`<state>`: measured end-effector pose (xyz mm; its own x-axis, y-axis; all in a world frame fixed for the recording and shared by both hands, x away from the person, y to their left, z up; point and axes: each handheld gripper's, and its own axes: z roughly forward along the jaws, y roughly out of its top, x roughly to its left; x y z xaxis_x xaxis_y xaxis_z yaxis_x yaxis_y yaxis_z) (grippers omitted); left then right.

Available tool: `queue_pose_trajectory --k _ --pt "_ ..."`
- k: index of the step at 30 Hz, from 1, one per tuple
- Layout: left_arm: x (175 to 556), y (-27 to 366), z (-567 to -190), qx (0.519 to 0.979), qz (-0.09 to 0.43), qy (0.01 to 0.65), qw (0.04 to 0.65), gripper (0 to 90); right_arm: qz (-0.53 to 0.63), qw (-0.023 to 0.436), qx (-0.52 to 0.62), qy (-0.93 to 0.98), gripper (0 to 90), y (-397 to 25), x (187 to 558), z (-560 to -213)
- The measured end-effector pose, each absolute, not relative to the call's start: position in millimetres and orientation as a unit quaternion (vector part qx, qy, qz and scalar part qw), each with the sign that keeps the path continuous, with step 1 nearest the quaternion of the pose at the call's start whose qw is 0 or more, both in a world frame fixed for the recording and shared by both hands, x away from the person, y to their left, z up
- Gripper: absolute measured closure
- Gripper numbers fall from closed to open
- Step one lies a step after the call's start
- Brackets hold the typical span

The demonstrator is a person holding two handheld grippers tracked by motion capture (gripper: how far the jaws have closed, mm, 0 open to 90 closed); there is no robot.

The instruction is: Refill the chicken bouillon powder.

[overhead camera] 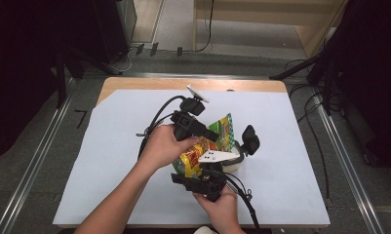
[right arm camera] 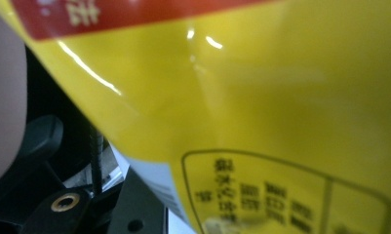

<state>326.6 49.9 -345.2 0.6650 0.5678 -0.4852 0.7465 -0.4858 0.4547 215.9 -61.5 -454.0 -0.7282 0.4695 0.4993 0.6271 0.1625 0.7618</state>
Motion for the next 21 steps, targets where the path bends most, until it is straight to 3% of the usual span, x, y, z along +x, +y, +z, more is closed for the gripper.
queue_pose_trajectory --k 9,16,21 --pt "322.8 51.2 -346.9 0.853 -0.132 0.381 0.331 82.9 -0.536 0.056 -0.339 -0.771 68.0 -60.9 214.6 -462.4" --pt "333.4 39.9 -341.3 0.85 -0.146 0.403 0.305 82.9 -0.565 0.109 -0.357 -0.736 67.2 -65.7 218.3 -447.5" --pt "338.4 29.5 -335.4 0.857 -0.144 0.404 0.287 83.1 -0.581 0.137 -0.372 -0.711 60.6 -68.5 222.1 -445.9"
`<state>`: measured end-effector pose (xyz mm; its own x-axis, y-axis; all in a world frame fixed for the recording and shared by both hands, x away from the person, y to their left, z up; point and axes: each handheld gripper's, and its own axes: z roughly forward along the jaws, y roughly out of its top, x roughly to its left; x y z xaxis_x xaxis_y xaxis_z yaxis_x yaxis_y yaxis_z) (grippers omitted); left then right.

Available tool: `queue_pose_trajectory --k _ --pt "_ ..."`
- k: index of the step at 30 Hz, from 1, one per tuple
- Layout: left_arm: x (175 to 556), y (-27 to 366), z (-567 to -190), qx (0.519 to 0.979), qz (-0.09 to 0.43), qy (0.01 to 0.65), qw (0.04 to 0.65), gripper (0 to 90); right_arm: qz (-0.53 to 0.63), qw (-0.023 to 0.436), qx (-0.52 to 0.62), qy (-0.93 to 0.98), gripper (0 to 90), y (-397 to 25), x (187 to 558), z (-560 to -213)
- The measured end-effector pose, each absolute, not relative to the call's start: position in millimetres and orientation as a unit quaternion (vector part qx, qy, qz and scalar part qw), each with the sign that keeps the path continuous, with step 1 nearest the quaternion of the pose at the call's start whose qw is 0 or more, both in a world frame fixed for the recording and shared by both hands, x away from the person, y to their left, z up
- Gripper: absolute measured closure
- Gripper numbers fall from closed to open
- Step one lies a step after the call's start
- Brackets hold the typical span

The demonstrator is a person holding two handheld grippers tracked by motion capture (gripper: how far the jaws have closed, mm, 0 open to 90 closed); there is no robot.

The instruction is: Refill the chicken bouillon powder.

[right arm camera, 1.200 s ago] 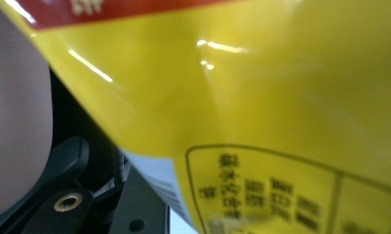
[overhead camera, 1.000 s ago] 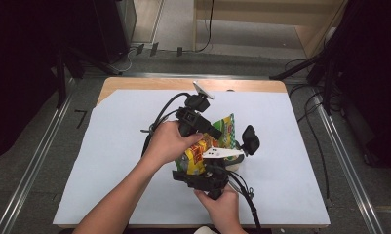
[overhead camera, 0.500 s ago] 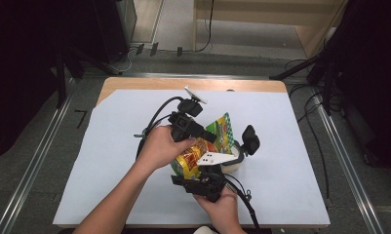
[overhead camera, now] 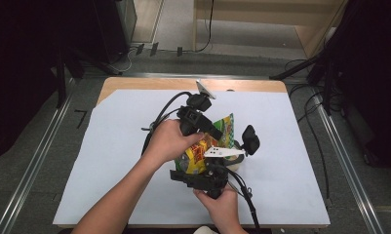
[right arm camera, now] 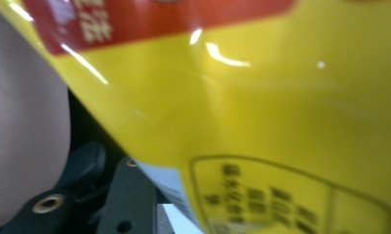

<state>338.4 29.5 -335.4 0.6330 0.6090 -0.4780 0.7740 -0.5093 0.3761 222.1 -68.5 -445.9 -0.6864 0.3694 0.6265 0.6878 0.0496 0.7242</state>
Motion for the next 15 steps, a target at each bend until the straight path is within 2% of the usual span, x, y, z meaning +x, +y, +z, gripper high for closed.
queue_pose_trajectory --k 4,15 --pt "337.5 25.6 -329.9 0.858 -0.134 0.404 0.289 84.2 -0.575 0.124 -0.377 -0.715 67.6 -71.8 223.5 -442.0" --pt "341.7 21.7 -329.6 0.868 -0.13 0.401 0.264 85.9 -0.582 0.146 -0.378 -0.705 69.0 -70.6 225.7 -441.1"
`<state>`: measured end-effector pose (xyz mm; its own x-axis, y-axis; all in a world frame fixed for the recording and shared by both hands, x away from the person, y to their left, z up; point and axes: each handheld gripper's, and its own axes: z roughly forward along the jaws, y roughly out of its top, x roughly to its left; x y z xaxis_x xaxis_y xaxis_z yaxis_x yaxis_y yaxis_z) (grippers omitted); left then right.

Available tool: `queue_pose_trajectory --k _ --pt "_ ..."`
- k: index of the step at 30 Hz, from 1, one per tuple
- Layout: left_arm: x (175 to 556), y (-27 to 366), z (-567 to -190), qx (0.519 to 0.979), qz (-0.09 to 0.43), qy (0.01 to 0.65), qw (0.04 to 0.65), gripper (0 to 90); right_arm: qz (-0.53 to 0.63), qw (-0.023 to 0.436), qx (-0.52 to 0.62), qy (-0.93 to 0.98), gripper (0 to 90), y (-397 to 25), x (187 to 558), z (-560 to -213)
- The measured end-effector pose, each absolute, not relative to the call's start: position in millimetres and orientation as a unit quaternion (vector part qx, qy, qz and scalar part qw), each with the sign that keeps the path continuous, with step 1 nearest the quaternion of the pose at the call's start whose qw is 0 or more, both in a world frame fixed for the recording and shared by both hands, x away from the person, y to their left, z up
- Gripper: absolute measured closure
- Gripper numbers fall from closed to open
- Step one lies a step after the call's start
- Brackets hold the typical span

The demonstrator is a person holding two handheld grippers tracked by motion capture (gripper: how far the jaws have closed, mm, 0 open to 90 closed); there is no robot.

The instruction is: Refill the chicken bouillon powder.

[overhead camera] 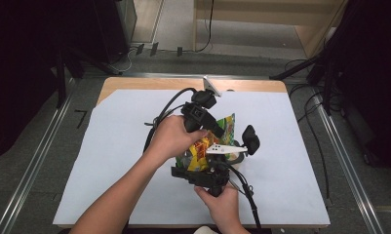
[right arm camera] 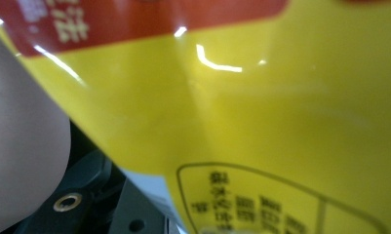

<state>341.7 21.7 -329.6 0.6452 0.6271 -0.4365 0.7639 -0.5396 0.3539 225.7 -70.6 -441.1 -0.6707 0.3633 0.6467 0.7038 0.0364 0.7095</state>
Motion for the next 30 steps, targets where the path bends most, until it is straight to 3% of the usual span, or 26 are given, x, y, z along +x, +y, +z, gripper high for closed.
queue_pose_trajectory --k 23,30 --pt "342.8 25.4 -332.6 0.867 -0.121 0.401 0.27 88.0 -0.575 0.129 -0.372 -0.717 70.4 -69.4 223.4 -445.3" --pt "336.3 36.3 -337.4 0.856 -0.126 0.403 0.299 86.6 -0.561 0.107 -0.362 -0.737 69.0 -66.2 221.8 -447.3"
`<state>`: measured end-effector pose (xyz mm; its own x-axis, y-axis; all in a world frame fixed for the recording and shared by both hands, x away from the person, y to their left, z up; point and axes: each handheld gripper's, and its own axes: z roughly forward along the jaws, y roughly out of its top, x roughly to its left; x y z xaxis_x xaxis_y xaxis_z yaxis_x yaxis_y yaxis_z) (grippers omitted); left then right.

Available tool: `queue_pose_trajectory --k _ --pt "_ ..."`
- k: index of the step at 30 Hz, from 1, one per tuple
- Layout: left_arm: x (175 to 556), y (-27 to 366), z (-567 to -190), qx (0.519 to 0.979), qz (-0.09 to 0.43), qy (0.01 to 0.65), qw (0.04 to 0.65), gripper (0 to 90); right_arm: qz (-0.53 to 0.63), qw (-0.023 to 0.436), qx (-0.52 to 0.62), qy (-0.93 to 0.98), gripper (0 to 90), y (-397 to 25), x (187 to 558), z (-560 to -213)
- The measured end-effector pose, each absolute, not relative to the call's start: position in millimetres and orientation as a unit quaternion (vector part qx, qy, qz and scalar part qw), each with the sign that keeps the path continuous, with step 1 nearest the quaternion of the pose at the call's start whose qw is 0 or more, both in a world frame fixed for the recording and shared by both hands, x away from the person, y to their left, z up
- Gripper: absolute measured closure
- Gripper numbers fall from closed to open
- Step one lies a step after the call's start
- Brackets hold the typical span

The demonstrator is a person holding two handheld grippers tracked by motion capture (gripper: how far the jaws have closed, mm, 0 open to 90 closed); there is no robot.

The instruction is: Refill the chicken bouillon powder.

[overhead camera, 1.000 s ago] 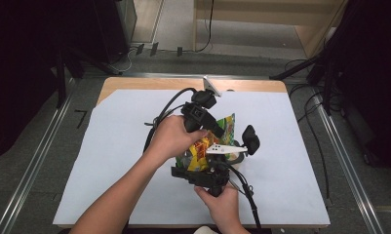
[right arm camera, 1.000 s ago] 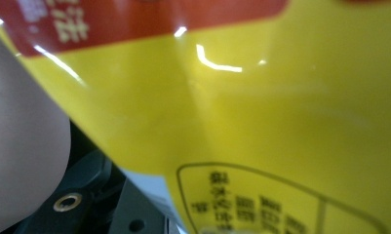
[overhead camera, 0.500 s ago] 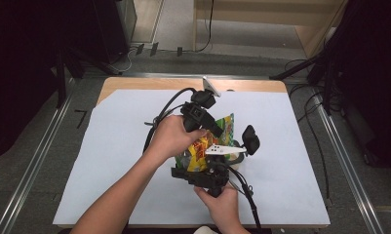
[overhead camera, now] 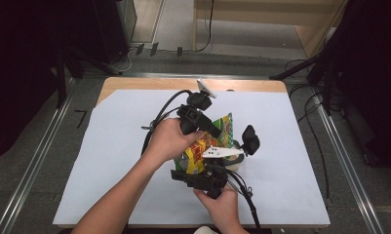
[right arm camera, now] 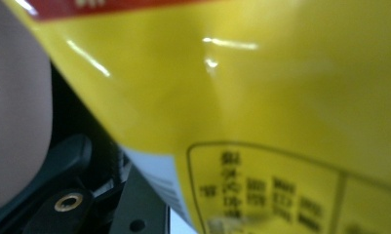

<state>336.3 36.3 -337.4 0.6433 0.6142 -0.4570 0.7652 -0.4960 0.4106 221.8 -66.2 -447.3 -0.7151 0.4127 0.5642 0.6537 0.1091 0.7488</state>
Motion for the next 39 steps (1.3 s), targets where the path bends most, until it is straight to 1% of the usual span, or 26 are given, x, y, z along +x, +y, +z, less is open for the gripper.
queue_pose_trajectory --k 3,5,7,11,14,23,30,34,39 --pt "334.5 43.4 -342.1 0.852 -0.138 0.401 0.308 84.2 -0.548 0.096 -0.356 -0.751 68.3 -64.4 222.0 -450.5" --pt "333.3 46.6 -346.3 0.854 -0.143 0.393 0.308 79.7 -0.542 0.084 -0.354 -0.758 67.8 -63.7 220.9 -452.8" --pt "331.6 49.0 -349.5 0.855 -0.141 0.389 0.311 79.1 -0.542 0.067 -0.345 -0.763 67.1 -62.9 219.5 -456.1" --pt "330.6 53.0 -354.1 0.851 -0.149 0.388 0.321 77.6 -0.538 0.05 -0.329 -0.774 66.5 -61.2 217.4 -461.9" --pt "331.5 53.2 -355.9 0.851 -0.155 0.378 0.329 72.5 -0.535 0.042 -0.317 -0.782 66.6 -60.9 216.2 -467.0" --pt "333.5 50.7 -364.1 0.856 -0.135 0.363 0.341 72.6 -0.522 0.025 -0.302 -0.798 66.3 -58.9 212.8 -478.9" --pt "338.2 51.9 -369.9 0.849 -0.142 0.358 0.361 72.7 -0.509 0.019 -0.291 -0.81 64.5 -58.6 211.2 -488.3" --pt "339.0 53.6 -374.1 0.849 -0.145 0.355 0.364 74.9 -0.497 0.016 -0.29 -0.818 63.5 -57.3 211.0 -493.5" --pt "337.1 55.8 -378.7 0.85 -0.147 0.343 0.371 81.6 -0.489 0.013 -0.291 -0.822 60.9 -56.0 211.7 -496.3"
